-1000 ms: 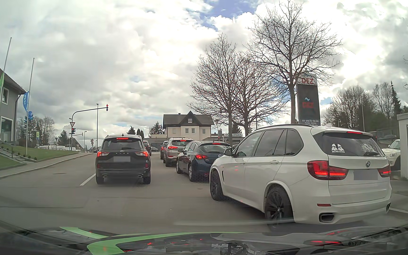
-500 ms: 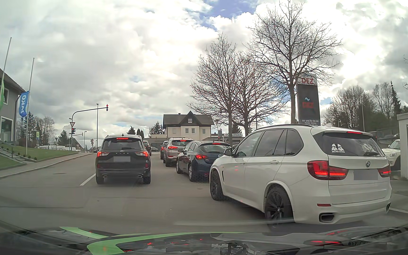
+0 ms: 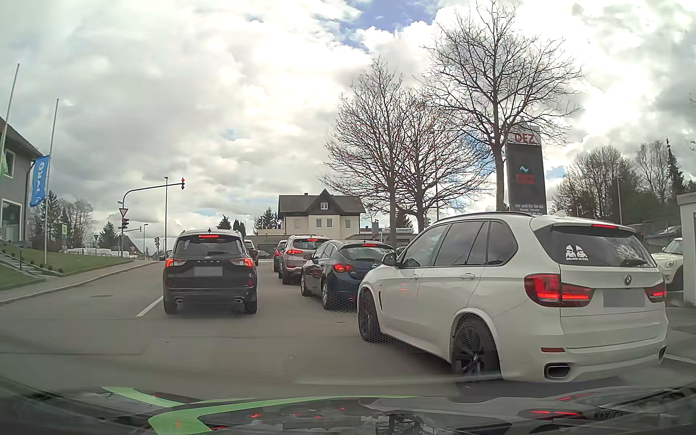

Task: Follow the waypoints while adhering to traffic rules and regulations

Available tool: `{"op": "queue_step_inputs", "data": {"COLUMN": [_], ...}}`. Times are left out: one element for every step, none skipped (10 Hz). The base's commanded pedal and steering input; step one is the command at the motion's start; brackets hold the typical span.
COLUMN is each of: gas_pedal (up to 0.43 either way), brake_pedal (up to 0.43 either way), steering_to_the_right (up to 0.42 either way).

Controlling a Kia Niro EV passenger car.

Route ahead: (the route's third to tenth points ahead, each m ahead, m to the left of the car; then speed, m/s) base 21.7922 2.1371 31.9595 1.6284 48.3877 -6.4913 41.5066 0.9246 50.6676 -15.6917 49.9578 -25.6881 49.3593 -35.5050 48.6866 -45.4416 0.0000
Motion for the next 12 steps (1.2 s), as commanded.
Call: {"op": "queue_step_inputs", "data": {"gas_pedal": [0.000,0.000,0.000,0.000,0.000,0.000,0.000,0.000,0.000,0.000,0.000,0.000], "brake_pedal": [0.287,0.287,0.287,0.287,0.287,0.287,0.287,0.287,0.287,0.287,0.287,0.287], "steering_to_the_right": [0.571,0.571,0.571,0.571,0.571,0.571,0.571,0.571,0.571,0.571,0.571,0.572]}}
